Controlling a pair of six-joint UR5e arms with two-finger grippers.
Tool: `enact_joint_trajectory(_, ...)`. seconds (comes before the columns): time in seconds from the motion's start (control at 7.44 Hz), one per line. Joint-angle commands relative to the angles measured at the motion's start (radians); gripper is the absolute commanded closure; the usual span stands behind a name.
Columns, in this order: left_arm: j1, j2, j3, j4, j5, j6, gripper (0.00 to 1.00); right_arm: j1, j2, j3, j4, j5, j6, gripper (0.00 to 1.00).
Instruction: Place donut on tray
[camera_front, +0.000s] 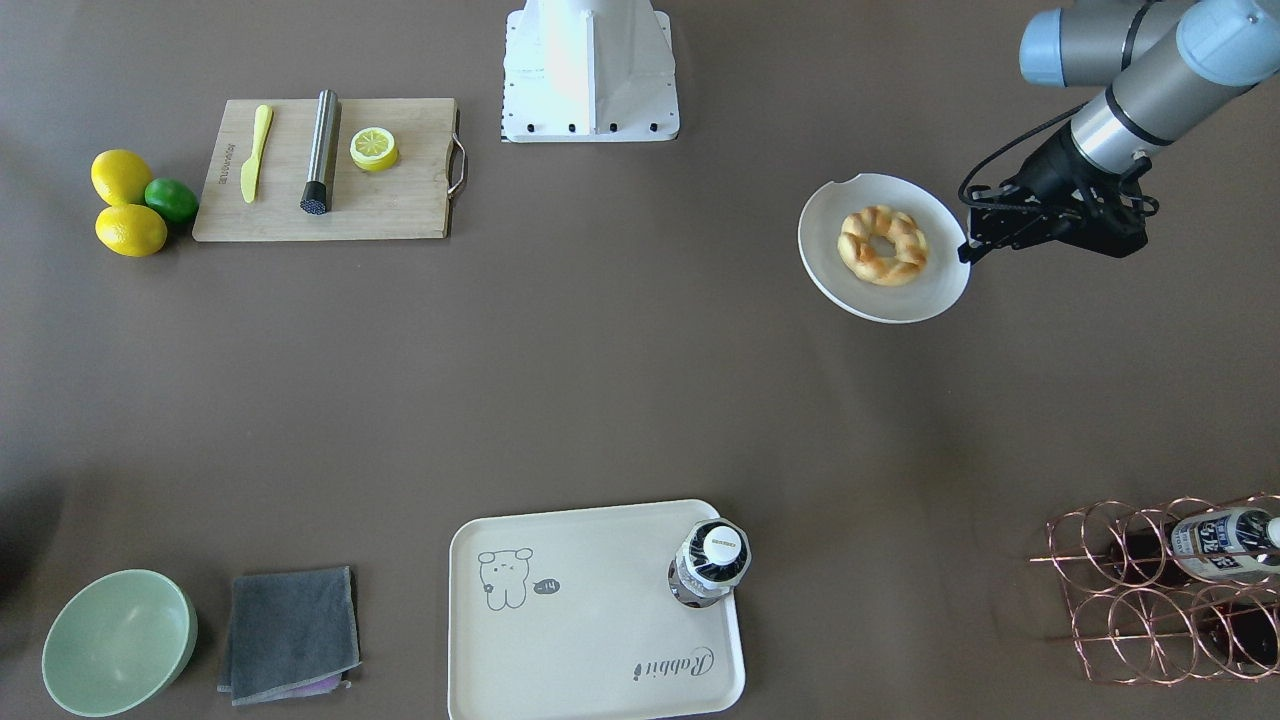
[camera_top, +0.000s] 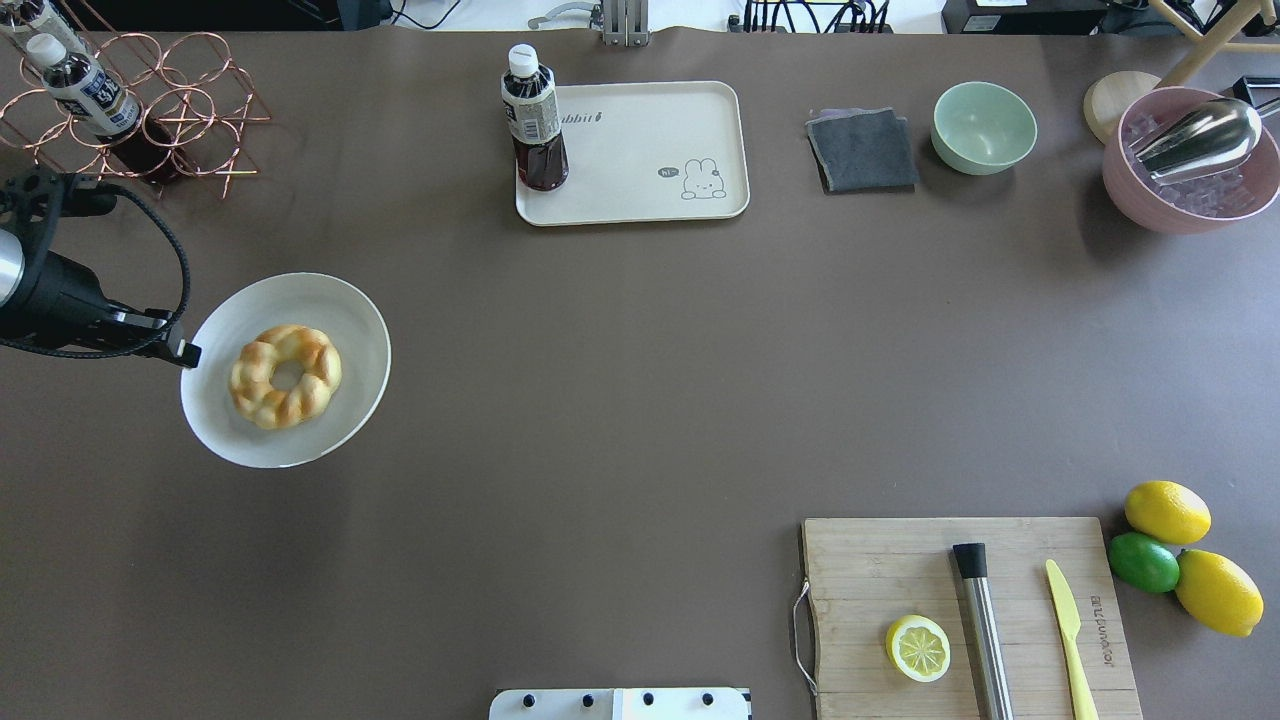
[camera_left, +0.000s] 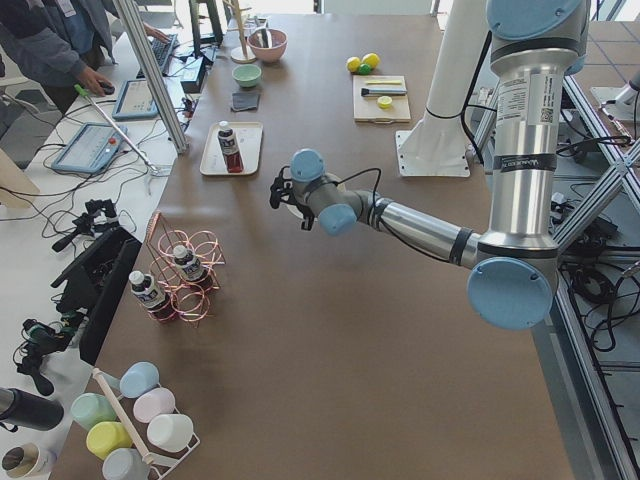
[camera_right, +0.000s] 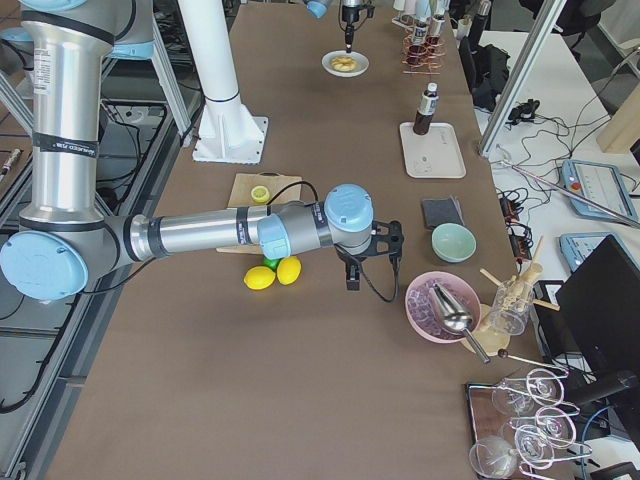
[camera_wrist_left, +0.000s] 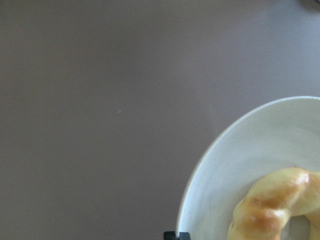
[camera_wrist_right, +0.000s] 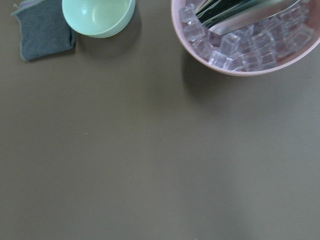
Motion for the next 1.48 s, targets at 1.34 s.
enact_joint_trajectory(1.34,0.450,-0.816,0.101,0.496,0.413,-0.352,1.00,-0.447,0.249,0.263,0.001,-0.061,0.671,0.02)
